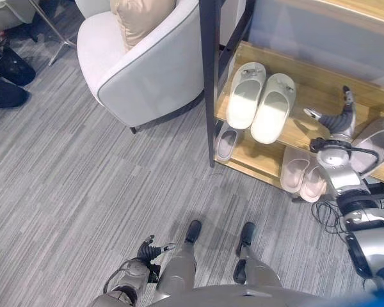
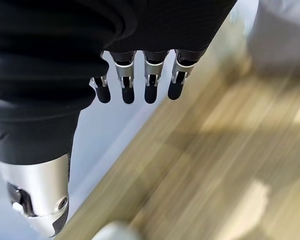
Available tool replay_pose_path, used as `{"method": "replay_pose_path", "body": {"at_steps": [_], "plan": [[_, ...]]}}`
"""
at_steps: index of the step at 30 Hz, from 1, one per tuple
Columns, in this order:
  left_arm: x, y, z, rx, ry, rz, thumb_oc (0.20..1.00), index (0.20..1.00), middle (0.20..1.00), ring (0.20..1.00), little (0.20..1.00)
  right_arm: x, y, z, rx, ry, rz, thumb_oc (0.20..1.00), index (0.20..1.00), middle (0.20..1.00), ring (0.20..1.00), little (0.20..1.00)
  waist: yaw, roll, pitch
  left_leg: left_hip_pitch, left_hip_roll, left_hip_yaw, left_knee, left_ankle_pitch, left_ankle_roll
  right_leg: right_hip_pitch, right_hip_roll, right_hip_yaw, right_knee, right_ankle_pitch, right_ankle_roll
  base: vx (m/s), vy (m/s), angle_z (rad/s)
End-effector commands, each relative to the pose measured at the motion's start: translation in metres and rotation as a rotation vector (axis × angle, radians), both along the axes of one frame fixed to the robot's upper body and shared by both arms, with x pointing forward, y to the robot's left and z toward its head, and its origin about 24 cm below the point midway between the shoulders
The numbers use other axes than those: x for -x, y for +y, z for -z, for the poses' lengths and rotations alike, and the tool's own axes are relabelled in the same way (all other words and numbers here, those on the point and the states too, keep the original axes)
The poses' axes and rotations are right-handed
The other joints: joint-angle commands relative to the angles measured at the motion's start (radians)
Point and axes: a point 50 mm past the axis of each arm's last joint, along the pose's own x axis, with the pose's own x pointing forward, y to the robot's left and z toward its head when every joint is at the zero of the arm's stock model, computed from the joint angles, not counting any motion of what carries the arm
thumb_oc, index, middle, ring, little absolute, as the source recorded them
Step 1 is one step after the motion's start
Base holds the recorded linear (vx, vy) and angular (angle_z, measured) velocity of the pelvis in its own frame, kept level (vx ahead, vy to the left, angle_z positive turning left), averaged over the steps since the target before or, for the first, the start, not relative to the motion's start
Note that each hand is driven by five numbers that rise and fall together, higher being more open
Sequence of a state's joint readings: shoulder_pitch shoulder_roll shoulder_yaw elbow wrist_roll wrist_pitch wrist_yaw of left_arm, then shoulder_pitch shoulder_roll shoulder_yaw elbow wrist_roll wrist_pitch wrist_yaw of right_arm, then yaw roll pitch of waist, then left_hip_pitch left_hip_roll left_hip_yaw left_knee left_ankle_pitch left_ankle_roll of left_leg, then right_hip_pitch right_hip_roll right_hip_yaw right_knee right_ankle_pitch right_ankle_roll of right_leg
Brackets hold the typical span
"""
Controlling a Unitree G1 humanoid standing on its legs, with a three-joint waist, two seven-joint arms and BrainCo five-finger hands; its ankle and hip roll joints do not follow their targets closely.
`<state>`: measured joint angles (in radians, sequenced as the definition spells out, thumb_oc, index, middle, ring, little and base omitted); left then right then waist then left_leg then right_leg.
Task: Arrange the slippers neatly on the shoe rack.
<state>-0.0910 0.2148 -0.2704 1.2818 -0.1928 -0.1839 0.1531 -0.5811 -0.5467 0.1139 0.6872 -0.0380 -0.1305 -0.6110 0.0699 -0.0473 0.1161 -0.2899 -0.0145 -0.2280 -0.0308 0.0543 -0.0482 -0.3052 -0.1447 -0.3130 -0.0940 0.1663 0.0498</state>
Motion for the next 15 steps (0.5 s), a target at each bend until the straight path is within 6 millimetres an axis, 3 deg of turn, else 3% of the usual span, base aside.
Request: {"method": "replay_pose_path", "body": {"at_steps": [1,7,9,10,15], "plan": [[-0.001,-0.001,0.001,-0.025,0.031,0.03,1.0,1.0,1.0,1.0,1.0,0.006,-0.015,-0.022,0.084,-0.093,0.077,1.0,1.0,1.0,1.0,1.0,0.001,-0.004,0.023,0.019,-0.013,0.039,-0.057,-0.034,-0.015,0.147,-0.031,0.008,0.007,-0.142,0.112,0.0,0.0,0.0],[0.0,0.0,0.002,-0.032,0.037,0.023,1.0,1.0,1.0,1.0,1.0,0.017,-0.029,0.008,-0.016,-0.014,0.16,1.0,1.0,1.0,1.0,1.0,-0.017,0.004,0.013,0.035,-0.009,0.054,-0.057,-0.04,-0.012,0.152,-0.028,0.023,0.007,-0.143,0.109,-0.01,-0.005,-0.11],[0.003,0.0,0.003,-0.035,0.048,0.011,1.0,1.0,1.0,1.0,1.0,0.023,-0.026,0.025,-0.047,0.031,0.165,1.0,1.0,1.0,1.0,1.0,-0.028,0.009,0.007,0.047,-0.009,0.062,-0.057,-0.045,-0.01,0.16,-0.027,0.031,0.007,-0.145,0.108,0.02,0.007,-0.08],[0.008,0.001,0.004,-0.037,0.066,0.002,1.0,1.0,1.0,1.0,1.0,0.03,-0.022,0.044,-0.087,0.082,0.165,1.0,1.0,1.0,1.0,1.0,-0.037,0.012,-0.002,0.06,-0.006,0.068,-0.057,-0.051,-0.007,0.168,-0.026,0.038,0.007,-0.148,0.107,0.02,0.0,-0.11],[0.012,0.001,0.006,-0.039,0.085,-0.005,1.0,1.0,1.0,1.0,1.0,0.034,-0.012,0.062,-0.135,0.134,0.137,1.0,1.0,1.0,1.0,1.0,-0.047,0.015,-0.007,0.07,-0.005,0.078,-0.057,-0.054,-0.006,0.175,-0.025,0.047,0.007,-0.149,0.104,0.0,0.005,-0.1]]}}
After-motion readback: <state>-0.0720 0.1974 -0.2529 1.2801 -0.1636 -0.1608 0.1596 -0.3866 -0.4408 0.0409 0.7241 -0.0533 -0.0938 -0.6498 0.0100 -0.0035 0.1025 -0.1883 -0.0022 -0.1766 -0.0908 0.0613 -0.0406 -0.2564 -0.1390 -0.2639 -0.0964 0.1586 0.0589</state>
